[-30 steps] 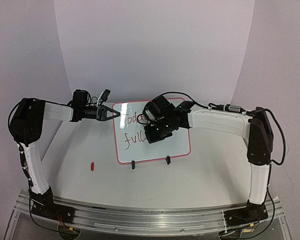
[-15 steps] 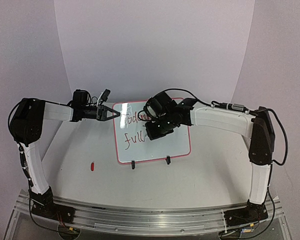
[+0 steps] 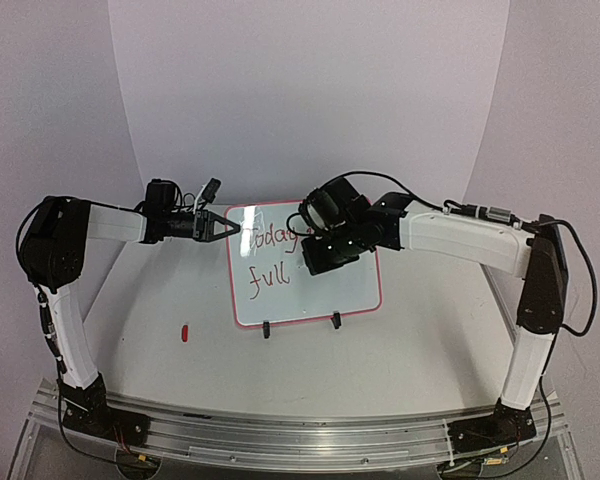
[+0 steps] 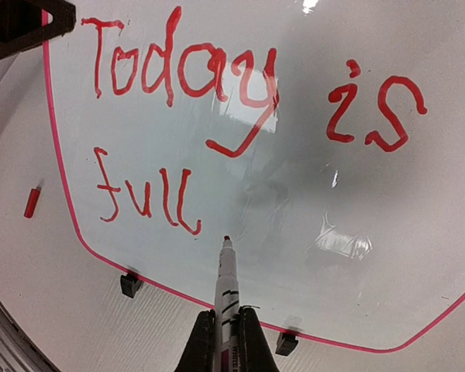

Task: Write a sentence on the whiteboard

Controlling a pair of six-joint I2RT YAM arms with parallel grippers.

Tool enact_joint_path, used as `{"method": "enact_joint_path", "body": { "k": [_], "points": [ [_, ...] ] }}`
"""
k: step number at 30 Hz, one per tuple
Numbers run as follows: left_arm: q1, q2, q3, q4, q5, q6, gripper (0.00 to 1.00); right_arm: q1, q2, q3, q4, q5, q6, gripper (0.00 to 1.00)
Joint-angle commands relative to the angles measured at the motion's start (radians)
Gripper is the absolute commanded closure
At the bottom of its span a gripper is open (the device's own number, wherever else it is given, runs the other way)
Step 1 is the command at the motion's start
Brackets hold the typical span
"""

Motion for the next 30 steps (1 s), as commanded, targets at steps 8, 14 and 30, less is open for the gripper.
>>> {"method": "enact_joint_path", "body": {
  "k": [8,14,30],
  "points": [
    [-0.011,0.016,-0.022,-0.002,-0.123,0.103,1.0,-0.007,-0.01,-0.007,0.028,0.077,0.025,1.0],
    [-0.011,0.012,-0.023,-0.001,-0.123,0.103,1.0,-0.007,0.009,0.0,0.031,0.066,0.03,1.0],
    [-0.012,0.009,-0.028,-0.001,-0.127,0.109,1.0,-0.014,0.055,0.018,0.031,0.094,0.038,1.0]
  ]
}}
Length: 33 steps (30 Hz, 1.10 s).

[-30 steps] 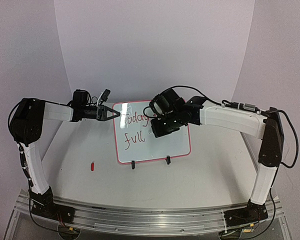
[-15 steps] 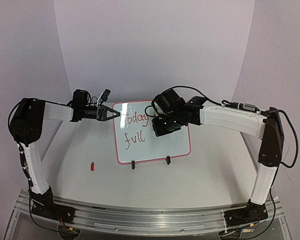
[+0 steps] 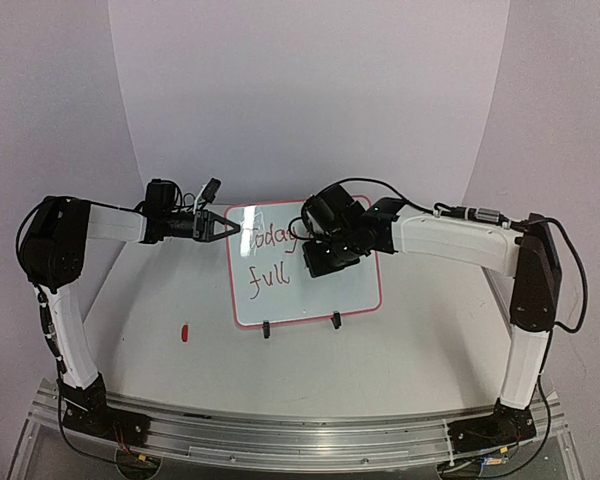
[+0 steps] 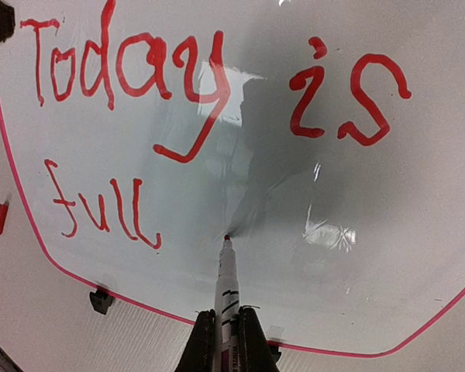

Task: Write a sentence on the whiteboard

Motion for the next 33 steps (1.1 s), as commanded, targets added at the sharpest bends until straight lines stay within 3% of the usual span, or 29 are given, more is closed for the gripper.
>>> {"method": "enact_joint_path", "body": {
  "k": [1,11,33],
  "points": [
    [-0.012,0.009,-0.028,-0.001,-0.125,0.109,1.0,-0.008,0.021,0.026,0.018,0.024,0.012,1.0],
    [-0.015,0.012,-0.027,-0.001,-0.128,0.111,1.0,-0.008,0.046,0.05,0.018,0.042,0.011,1.0],
    [-0.017,0.023,-0.015,-0.007,-0.132,0.108,1.0,-0.008,0.074,0.064,-0.036,-0.073,0.009,1.0]
  ]
}}
